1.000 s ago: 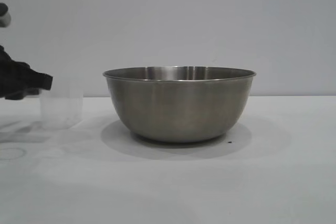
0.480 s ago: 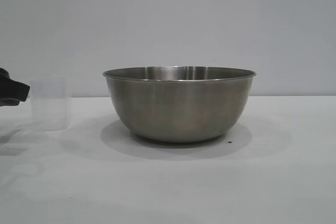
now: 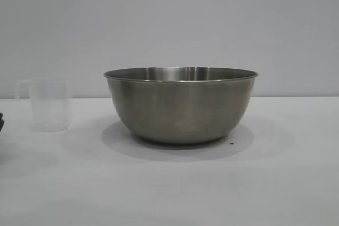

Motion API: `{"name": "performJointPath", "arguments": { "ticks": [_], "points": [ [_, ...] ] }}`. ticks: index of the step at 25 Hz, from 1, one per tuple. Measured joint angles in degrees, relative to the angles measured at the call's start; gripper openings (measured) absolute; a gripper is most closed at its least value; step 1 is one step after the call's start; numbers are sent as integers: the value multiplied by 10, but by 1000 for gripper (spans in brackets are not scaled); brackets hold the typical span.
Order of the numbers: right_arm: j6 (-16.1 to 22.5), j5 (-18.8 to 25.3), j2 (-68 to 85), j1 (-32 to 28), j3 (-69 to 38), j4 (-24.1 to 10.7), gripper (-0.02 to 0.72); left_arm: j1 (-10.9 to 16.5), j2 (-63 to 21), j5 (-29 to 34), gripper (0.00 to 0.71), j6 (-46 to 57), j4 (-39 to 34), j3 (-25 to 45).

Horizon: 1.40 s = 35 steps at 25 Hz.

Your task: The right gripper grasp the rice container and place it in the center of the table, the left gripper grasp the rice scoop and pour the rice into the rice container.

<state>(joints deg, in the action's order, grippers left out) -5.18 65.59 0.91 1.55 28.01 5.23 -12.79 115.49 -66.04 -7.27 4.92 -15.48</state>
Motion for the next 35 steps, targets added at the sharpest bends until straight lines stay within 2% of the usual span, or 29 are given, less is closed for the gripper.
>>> {"name": "performJointPath", "arguments": {
  "ticks": [2,6,7,12,24,29,33,35],
  "points": [
    [0,0,0,0,0,0,399,0,-1,0,410,10,0,8],
    [0,0,0,0,0,0,399,0,-6,0,410,55,-2,14],
    [0,0,0,0,0,0,399,0,-12,0,451,60,-4,20],
    [0,0,0,0,0,0,399,0,-53,0,436,61,2,42],
    [0,0,0,0,0,0,399,0,-110,3,436,55,0,44],
    [0,0,0,0,0,0,399,0,-111,100,436,38,0,19],
    [0,0,0,0,0,0,399,0,-111,140,436,37,0,3],
    [0,0,0,0,0,0,399,0,-111,180,436,36,0,-14]
  ]
}}
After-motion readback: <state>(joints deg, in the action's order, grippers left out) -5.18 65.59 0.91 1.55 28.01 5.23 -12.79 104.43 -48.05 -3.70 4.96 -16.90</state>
